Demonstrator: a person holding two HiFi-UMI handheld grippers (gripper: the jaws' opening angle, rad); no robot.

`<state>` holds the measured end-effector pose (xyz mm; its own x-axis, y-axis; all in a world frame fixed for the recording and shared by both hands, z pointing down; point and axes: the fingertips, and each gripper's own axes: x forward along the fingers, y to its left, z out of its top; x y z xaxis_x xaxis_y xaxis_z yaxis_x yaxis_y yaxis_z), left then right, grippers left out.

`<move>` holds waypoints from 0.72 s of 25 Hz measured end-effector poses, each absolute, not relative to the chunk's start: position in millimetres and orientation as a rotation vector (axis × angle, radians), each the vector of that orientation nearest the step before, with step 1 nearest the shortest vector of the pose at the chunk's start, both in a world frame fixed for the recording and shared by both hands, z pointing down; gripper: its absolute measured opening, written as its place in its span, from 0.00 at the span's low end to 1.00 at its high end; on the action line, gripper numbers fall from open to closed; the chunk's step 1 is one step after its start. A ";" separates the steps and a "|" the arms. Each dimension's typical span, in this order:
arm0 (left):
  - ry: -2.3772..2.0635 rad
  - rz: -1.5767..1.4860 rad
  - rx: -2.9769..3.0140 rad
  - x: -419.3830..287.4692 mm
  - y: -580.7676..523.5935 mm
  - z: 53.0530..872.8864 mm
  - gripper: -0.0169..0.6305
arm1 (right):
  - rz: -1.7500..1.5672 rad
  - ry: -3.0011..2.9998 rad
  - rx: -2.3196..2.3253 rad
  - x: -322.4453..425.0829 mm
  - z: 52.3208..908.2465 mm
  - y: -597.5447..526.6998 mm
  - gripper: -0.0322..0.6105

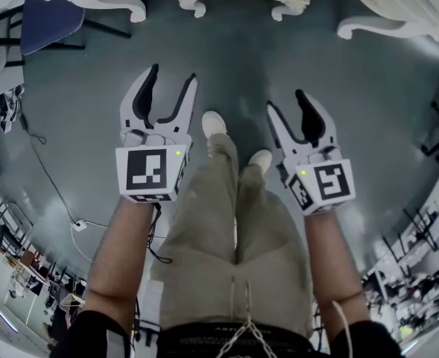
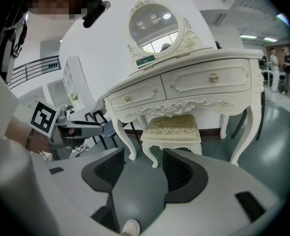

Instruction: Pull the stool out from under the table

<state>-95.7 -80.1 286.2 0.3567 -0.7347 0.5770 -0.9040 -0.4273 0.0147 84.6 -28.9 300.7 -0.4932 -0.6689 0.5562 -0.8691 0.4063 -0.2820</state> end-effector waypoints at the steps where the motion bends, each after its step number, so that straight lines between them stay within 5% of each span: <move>1: -1.442 0.724 2.295 -97.9 -84.3 288.2 0.39 | 0.770 -2.312 1.328 83.3 299.1 -34.7 0.40; 18: -1.347 0.838 2.336 -124.9 -144.7 333.4 0.39 | 0.716 -2.299 1.405 68.8 317.1 -109.8 0.40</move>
